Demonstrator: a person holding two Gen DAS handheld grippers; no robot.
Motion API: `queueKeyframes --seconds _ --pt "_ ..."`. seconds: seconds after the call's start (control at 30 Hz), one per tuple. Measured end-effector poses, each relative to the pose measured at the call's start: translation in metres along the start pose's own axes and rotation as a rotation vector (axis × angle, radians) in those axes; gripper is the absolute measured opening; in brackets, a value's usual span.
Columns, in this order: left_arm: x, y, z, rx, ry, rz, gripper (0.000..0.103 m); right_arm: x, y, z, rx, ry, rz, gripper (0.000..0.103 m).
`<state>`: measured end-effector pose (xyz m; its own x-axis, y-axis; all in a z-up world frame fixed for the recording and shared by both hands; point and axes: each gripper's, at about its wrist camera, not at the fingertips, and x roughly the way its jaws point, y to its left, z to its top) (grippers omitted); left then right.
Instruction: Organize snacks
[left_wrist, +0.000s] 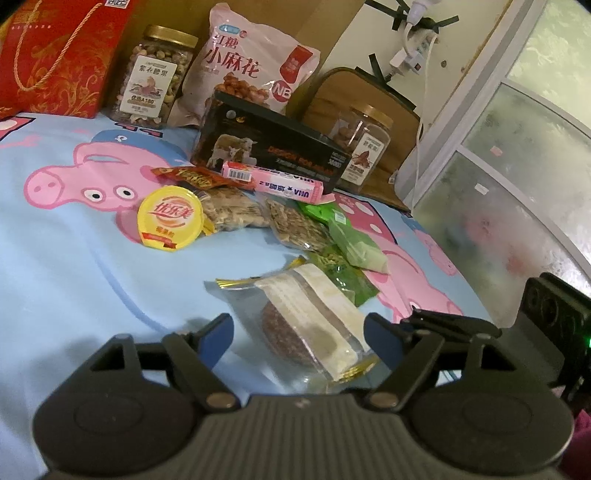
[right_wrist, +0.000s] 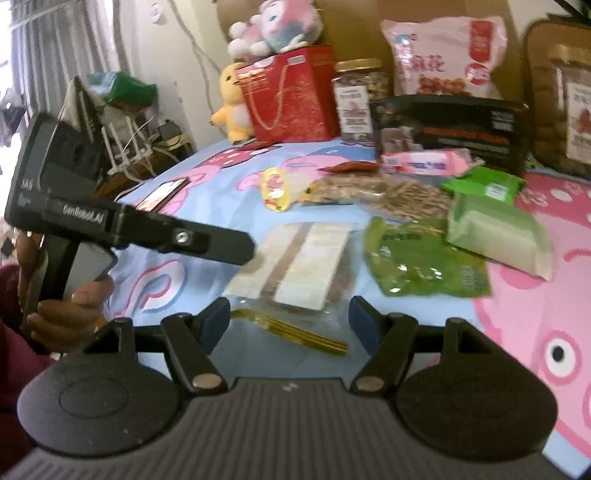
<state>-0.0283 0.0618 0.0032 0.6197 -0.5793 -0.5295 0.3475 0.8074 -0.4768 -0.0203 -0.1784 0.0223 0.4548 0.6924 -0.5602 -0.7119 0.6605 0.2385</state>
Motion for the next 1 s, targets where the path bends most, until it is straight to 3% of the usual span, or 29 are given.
queueKeyframes --seconds 0.33,1.0 --pt "0.004 -0.001 -0.001 -0.007 0.014 -0.011 0.087 0.011 0.022 0.000 -0.083 -0.002 0.016 0.078" --pt "0.003 0.001 -0.002 -0.009 0.013 -0.018 0.086 0.008 0.016 -0.004 -0.076 -0.015 -0.036 0.077"
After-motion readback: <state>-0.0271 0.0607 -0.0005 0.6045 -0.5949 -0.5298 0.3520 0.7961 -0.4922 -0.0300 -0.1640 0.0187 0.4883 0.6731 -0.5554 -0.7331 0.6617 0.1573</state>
